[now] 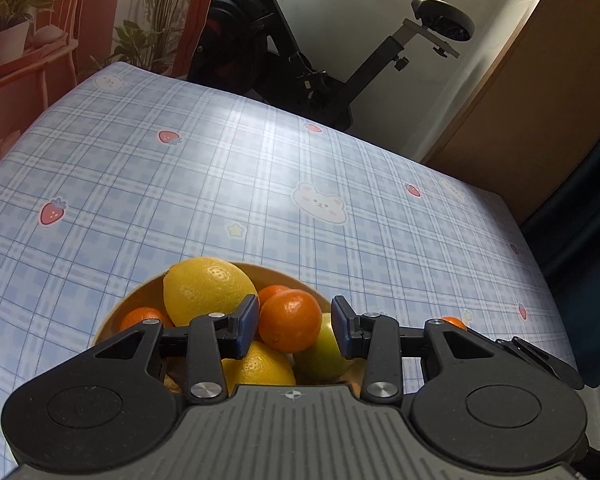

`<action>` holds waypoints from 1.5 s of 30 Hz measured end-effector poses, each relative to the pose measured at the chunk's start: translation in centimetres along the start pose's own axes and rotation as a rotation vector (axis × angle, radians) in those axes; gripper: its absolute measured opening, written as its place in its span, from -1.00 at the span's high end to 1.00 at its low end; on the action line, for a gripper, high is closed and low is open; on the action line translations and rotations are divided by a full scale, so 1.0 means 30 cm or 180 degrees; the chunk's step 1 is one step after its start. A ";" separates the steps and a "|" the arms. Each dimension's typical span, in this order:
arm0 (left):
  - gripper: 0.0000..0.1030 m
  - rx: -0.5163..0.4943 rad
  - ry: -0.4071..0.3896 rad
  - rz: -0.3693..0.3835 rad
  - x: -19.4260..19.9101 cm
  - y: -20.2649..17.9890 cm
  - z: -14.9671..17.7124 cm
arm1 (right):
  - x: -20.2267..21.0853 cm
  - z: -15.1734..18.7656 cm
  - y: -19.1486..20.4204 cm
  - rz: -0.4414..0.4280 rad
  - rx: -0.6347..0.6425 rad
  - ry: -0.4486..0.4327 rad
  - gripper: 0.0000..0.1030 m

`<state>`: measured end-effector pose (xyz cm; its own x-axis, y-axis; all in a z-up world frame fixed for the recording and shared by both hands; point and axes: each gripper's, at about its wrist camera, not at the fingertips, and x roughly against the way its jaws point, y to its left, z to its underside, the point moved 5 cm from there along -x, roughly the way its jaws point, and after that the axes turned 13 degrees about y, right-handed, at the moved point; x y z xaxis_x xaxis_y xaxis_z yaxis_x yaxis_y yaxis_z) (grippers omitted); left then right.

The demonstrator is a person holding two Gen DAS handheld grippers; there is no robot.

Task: Organize fruits

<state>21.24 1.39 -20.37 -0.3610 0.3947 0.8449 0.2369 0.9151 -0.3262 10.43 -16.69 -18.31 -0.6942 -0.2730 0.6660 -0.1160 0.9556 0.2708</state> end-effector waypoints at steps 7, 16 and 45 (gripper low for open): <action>0.17 0.0157 -0.0140 0.0083 0.054 0.035 0.031 | -0.008 0.013 0.075 -0.0154 0.0238 0.0113 0.16; -0.09 0.0073 -0.0327 -0.0084 0.129 0.012 0.083 | -0.018 0.068 0.201 -0.0279 0.0689 0.0304 0.16; -0.46 -0.0194 -0.0478 -0.1056 0.353 -0.079 0.147 | 0.051 0.021 0.172 -0.0106 0.0475 0.0267 -0.72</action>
<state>12.88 3.77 -12.50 -0.5544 0.0890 0.8274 0.1362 0.9906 -0.0153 8.31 -12.11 -16.33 -0.6271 -0.3070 0.7158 -0.2465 0.9500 0.1915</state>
